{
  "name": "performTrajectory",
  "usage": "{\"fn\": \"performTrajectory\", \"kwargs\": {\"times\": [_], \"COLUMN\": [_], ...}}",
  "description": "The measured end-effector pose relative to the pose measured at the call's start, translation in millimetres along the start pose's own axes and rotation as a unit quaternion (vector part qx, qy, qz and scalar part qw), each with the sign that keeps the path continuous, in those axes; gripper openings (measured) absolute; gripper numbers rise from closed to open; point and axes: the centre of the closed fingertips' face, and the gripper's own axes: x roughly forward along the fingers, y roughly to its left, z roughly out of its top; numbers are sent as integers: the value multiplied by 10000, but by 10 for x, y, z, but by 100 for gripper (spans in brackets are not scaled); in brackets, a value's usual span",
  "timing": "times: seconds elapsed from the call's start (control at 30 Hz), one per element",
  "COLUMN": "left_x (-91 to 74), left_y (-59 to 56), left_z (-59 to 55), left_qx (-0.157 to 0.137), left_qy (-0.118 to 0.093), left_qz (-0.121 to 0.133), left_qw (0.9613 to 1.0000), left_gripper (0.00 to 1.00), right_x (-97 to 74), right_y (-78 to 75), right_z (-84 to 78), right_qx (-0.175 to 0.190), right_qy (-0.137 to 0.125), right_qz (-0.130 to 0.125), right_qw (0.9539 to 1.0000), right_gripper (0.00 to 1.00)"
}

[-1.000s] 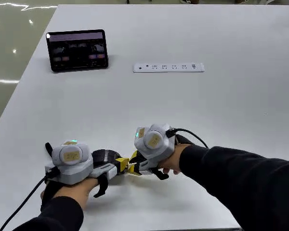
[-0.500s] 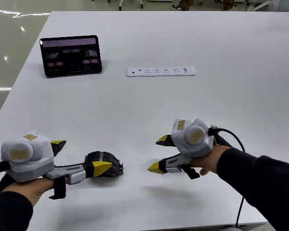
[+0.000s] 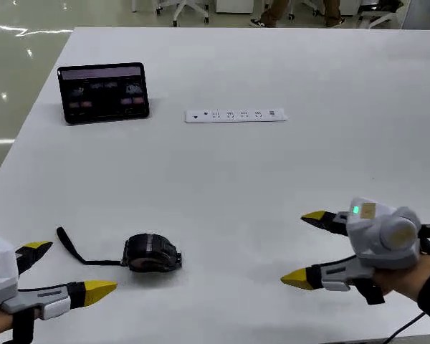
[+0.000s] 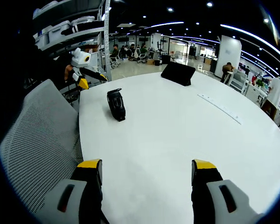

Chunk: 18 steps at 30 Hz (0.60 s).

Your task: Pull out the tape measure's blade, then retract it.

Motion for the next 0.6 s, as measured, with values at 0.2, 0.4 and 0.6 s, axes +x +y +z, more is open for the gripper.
{"fn": "performTrajectory", "kwargs": {"times": [0.2,0.4,0.6], "left_x": [-55,-90,-152], "left_y": [-64,-42,-27], "left_z": [-16,-20,-89], "left_qx": [149,327,351], "left_qy": [48,98,179], "left_qz": [-98,-48,-43], "left_qw": [9998,9994,9992], "left_gripper": [97,100,100], "right_x": [-253,-437,-530], "right_y": [-86,-190,-226], "right_z": [-324,-474,-550], "right_qx": [338,509,517], "right_qy": [88,50,138], "right_qz": [-337,-578,-610], "right_qw": [9988,9970,9967], "right_gripper": [81,94,98]}}
